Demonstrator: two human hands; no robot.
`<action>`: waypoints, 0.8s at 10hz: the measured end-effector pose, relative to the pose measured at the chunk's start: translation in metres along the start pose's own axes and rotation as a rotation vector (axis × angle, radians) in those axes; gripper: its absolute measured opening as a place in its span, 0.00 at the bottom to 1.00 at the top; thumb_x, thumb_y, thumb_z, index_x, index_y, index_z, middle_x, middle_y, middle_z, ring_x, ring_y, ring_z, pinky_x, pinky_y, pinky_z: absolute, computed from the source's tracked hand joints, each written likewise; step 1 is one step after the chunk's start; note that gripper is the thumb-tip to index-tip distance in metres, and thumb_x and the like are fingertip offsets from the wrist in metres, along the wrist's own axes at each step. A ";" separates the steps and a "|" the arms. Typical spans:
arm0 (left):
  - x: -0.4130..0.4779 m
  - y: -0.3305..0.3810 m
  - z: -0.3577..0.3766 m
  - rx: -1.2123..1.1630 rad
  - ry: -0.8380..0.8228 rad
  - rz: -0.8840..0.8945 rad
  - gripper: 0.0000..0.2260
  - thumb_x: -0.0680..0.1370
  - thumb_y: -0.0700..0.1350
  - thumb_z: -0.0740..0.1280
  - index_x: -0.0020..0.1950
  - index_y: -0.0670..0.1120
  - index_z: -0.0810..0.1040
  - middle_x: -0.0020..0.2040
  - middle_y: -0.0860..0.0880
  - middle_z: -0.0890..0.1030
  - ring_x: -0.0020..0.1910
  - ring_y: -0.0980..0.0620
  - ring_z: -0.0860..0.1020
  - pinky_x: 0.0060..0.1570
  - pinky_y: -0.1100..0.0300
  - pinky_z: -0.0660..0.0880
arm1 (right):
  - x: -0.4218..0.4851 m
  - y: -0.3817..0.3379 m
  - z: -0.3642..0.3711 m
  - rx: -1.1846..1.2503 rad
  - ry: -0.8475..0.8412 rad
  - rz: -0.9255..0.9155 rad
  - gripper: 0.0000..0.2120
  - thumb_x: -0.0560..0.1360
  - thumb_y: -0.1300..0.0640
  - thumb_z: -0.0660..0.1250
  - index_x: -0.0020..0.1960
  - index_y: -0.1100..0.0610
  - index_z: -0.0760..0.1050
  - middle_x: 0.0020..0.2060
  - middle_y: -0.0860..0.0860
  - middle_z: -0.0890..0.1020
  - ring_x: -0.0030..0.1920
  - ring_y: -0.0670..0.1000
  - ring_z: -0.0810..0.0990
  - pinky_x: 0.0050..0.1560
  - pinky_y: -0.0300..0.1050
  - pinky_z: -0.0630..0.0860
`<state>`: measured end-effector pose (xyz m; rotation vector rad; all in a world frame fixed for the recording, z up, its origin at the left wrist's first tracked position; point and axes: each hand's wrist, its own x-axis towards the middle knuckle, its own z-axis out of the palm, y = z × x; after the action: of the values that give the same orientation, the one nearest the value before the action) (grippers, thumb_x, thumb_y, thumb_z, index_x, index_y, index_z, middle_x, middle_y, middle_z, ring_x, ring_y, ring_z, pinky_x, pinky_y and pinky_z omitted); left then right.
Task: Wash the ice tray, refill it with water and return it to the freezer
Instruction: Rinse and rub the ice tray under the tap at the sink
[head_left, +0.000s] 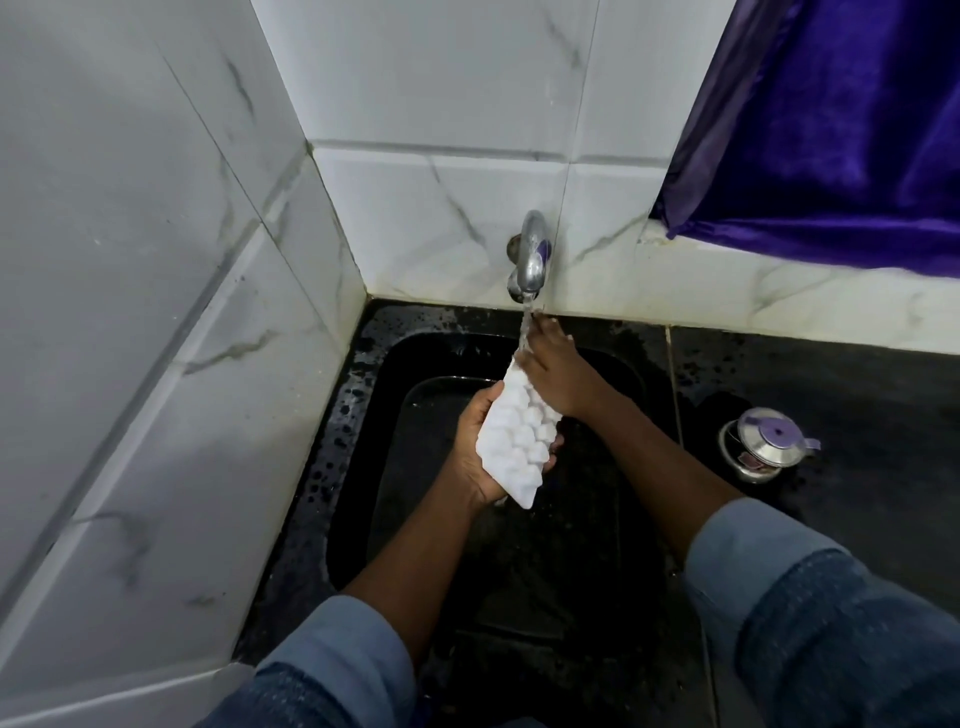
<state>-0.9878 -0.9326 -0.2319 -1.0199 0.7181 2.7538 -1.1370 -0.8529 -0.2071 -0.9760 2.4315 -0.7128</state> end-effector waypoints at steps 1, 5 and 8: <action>-0.001 -0.001 0.007 -0.018 0.000 0.033 0.18 0.79 0.57 0.72 0.58 0.44 0.85 0.50 0.40 0.87 0.46 0.38 0.86 0.52 0.41 0.82 | -0.021 -0.014 0.018 0.040 -0.007 -0.008 0.29 0.88 0.53 0.55 0.85 0.62 0.51 0.85 0.60 0.52 0.85 0.60 0.49 0.83 0.59 0.52; -0.015 -0.010 0.007 0.060 0.088 0.085 0.19 0.81 0.61 0.67 0.62 0.48 0.83 0.50 0.48 0.89 0.53 0.47 0.85 0.66 0.43 0.77 | -0.040 -0.033 0.021 -0.102 -0.056 0.065 0.29 0.87 0.48 0.51 0.86 0.52 0.51 0.86 0.47 0.50 0.85 0.60 0.43 0.80 0.70 0.47; -0.019 0.007 0.006 -0.043 0.078 0.140 0.21 0.79 0.59 0.69 0.65 0.48 0.83 0.50 0.48 0.89 0.55 0.48 0.83 0.64 0.48 0.77 | -0.042 -0.036 0.032 0.179 -0.070 -0.045 0.29 0.89 0.50 0.52 0.87 0.55 0.46 0.86 0.50 0.42 0.84 0.49 0.37 0.83 0.50 0.40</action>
<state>-0.9787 -0.9354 -0.2133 -1.1326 0.7725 2.8735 -1.0736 -0.8541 -0.2026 -0.9703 2.2483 -0.8796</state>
